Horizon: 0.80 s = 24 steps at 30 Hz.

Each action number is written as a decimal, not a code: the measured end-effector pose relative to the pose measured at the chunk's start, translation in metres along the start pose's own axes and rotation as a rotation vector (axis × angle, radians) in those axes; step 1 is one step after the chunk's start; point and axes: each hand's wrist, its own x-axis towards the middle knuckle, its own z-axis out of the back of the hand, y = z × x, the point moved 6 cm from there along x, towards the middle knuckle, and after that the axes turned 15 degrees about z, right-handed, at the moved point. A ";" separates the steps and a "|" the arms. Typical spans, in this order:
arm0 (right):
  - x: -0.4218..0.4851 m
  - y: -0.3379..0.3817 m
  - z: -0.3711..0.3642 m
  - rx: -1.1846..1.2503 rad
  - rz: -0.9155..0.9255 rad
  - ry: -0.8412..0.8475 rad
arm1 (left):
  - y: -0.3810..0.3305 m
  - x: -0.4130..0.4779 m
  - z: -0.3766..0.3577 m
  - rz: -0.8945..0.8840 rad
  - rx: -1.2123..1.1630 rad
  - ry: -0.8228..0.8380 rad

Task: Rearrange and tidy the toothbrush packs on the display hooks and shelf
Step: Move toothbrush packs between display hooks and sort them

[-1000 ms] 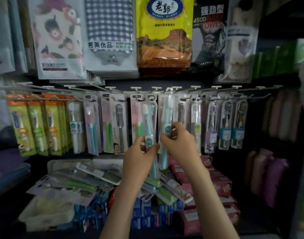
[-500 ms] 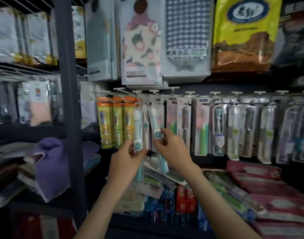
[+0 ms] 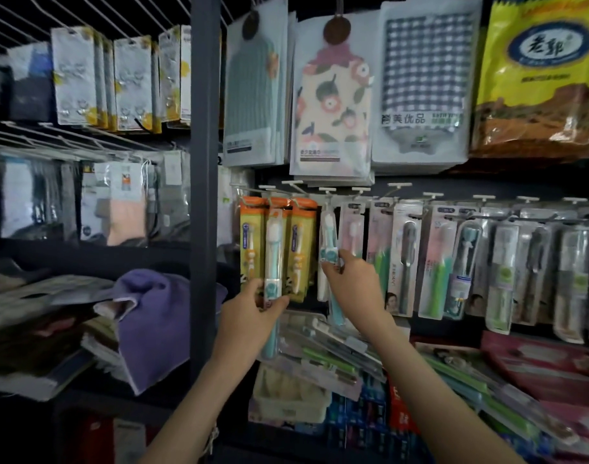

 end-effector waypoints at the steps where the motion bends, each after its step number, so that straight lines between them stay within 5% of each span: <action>1: -0.001 0.000 -0.003 -0.004 -0.007 0.003 | 0.001 0.001 0.000 0.003 0.002 0.002; 16: 0.038 -0.045 -0.074 -0.018 -0.156 0.088 | 0.018 0.006 -0.001 0.031 0.065 0.018; 20: 0.020 -0.009 -0.050 0.282 -0.005 -0.082 | 0.010 0.005 -0.010 0.001 0.046 0.010; 24: 0.000 0.032 -0.036 0.592 0.172 -0.002 | -0.009 0.006 -0.030 -0.043 0.044 0.035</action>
